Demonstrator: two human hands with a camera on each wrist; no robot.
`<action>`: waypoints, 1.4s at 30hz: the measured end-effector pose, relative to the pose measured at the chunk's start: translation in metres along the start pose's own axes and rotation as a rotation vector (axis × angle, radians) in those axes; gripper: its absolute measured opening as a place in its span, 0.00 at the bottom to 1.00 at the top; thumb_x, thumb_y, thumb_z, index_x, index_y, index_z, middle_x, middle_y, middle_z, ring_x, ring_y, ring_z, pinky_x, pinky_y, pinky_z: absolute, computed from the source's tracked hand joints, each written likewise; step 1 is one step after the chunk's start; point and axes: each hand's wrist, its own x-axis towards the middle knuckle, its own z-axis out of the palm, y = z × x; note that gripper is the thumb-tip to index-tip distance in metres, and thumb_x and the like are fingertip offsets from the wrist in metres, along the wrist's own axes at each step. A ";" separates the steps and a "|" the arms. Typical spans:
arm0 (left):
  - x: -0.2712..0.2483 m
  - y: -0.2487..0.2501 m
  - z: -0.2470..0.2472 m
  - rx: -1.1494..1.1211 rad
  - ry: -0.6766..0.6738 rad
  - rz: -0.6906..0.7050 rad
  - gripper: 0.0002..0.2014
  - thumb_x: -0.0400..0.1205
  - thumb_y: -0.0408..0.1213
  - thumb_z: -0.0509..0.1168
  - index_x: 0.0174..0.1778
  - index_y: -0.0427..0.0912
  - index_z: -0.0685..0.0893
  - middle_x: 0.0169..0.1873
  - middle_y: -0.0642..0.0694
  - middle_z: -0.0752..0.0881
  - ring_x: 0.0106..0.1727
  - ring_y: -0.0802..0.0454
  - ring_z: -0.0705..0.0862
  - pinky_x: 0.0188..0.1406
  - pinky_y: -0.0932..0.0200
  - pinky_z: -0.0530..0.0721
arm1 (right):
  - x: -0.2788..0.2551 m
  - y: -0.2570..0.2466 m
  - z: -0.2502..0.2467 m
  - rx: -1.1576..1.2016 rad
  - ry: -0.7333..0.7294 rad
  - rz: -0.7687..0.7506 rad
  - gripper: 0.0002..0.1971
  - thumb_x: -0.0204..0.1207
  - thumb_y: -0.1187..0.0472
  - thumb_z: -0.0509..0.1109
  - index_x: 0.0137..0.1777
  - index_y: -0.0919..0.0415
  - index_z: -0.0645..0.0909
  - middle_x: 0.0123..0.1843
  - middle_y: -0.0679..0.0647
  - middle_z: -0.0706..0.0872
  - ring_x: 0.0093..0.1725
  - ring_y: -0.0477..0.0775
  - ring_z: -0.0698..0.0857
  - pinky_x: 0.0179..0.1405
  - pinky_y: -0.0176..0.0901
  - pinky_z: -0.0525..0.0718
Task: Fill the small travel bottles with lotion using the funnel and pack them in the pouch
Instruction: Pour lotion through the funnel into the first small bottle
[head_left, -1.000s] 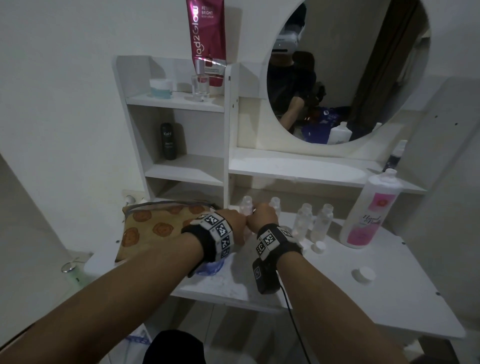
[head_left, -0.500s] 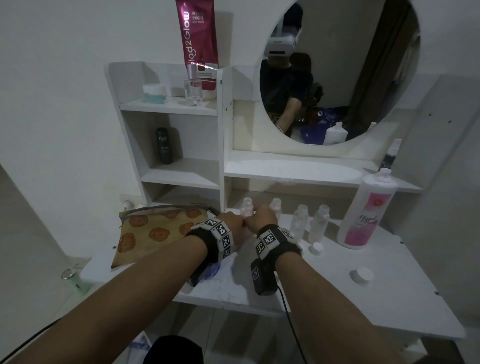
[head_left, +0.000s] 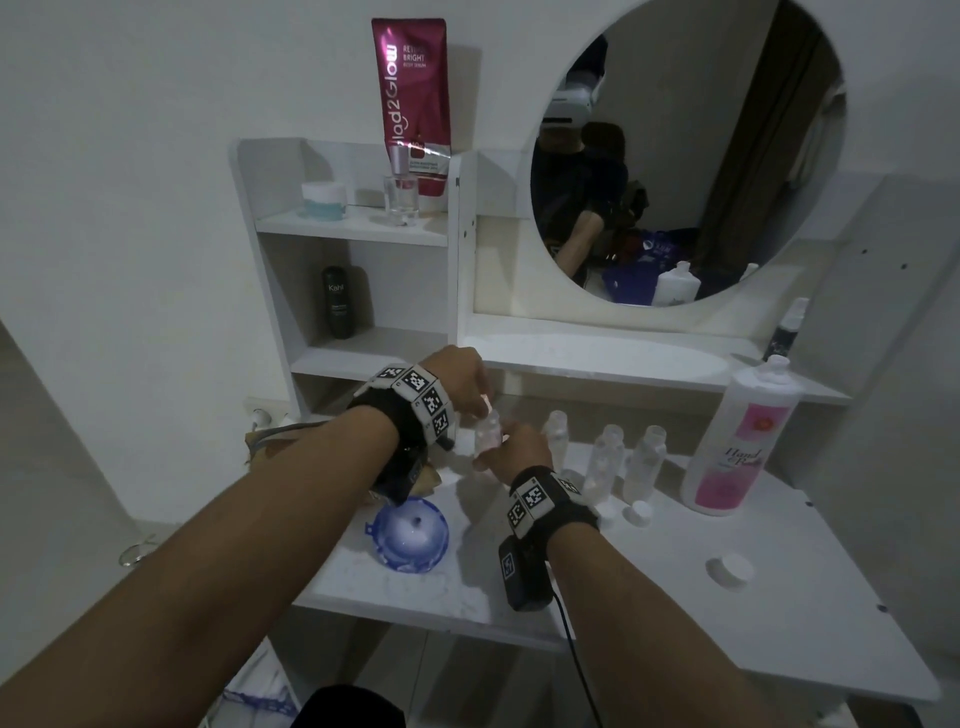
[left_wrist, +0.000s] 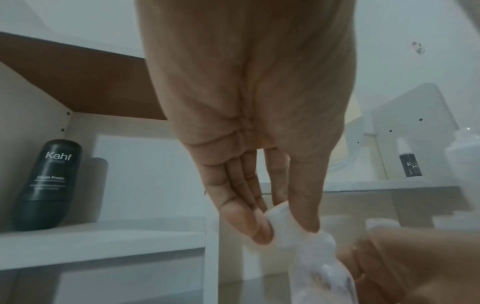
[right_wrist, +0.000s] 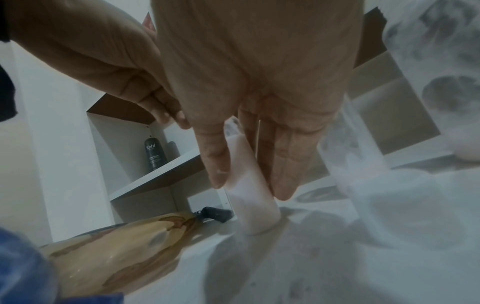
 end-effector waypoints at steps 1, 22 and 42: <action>0.002 0.000 0.003 -0.012 0.015 0.006 0.13 0.73 0.39 0.77 0.52 0.45 0.91 0.46 0.50 0.90 0.44 0.55 0.87 0.45 0.59 0.84 | 0.000 0.000 -0.001 -0.003 -0.016 0.013 0.13 0.79 0.58 0.72 0.59 0.63 0.83 0.38 0.49 0.85 0.45 0.54 0.85 0.45 0.40 0.76; 0.009 0.000 0.016 -0.051 0.036 0.097 0.12 0.73 0.44 0.77 0.51 0.48 0.90 0.47 0.52 0.90 0.46 0.55 0.87 0.48 0.58 0.85 | -0.004 -0.003 -0.003 0.040 -0.021 0.052 0.16 0.77 0.59 0.74 0.62 0.65 0.84 0.52 0.58 0.90 0.54 0.59 0.87 0.54 0.48 0.83; 0.007 0.002 0.017 0.029 -0.046 0.189 0.15 0.73 0.29 0.73 0.54 0.48 0.90 0.53 0.52 0.88 0.51 0.56 0.84 0.52 0.59 0.81 | -0.003 -0.010 -0.005 0.000 -0.068 0.076 0.18 0.71 0.63 0.78 0.61 0.64 0.84 0.57 0.61 0.89 0.56 0.60 0.87 0.59 0.51 0.84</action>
